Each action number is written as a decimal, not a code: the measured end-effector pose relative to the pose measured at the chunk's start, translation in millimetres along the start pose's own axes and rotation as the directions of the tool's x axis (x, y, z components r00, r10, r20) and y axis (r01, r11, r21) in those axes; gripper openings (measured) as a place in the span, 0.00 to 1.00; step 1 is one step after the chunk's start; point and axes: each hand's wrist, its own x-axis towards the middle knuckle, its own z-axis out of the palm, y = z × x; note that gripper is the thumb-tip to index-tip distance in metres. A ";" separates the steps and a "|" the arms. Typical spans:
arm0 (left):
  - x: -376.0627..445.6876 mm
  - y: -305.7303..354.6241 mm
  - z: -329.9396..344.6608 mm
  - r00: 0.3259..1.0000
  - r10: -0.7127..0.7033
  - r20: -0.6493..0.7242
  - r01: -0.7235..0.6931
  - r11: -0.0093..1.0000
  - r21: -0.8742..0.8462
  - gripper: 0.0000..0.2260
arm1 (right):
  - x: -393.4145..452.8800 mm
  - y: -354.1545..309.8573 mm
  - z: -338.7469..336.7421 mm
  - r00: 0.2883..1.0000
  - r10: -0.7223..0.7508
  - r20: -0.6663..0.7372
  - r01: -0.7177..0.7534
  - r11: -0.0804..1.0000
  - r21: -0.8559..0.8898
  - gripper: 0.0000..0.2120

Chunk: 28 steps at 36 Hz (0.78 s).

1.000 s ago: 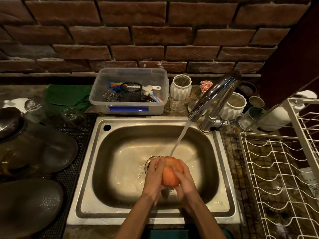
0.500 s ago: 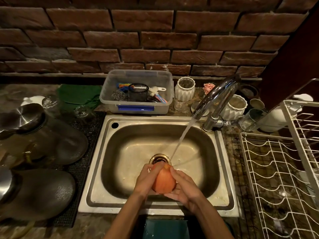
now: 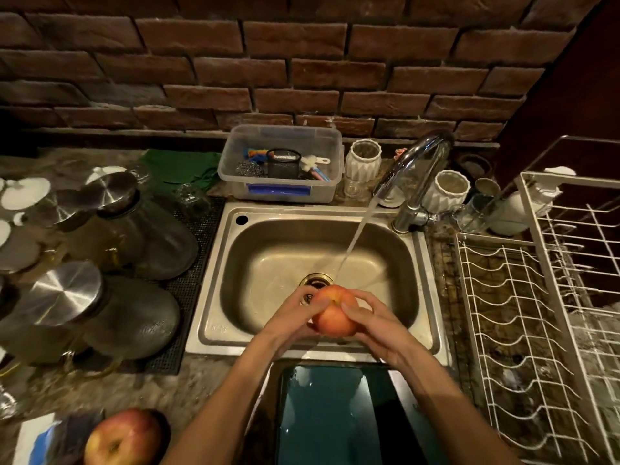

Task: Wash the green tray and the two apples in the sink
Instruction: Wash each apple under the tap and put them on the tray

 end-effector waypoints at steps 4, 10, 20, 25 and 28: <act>-18.3 -2.2 10.2 0.998 0.027 0.054 -0.026 0.999 -0.030 0.15 | -25.8 -1.5 -8.8 0.999 -0.029 0.029 0.031 0.999 -0.044 0.23; -48.6 -23.9 30.9 0.994 0.034 0.103 -0.032 0.999 -0.018 0.20 | -70.4 9.8 -36.0 0.998 -0.052 0.019 0.053 0.995 -0.085 0.27; -76.5 -71.2 77.5 0.992 -0.023 0.121 0.013 0.996 0.085 0.19 | -134.0 47.4 -74.2 0.995 -0.029 -0.098 0.018 0.994 -0.108 0.32; -84.4 -86.4 90.3 0.990 -0.054 0.133 0.035 0.989 0.146 0.16 | -150.9 70.2 -82.4 0.987 -0.028 -0.160 0.014 0.996 -0.089 0.42; -87.9 -95.0 92.2 0.987 -0.078 0.139 0.054 0.984 0.171 0.17 | -158.3 77.5 -85.2 0.990 -0.004 -0.142 -0.013 0.993 -0.114 0.31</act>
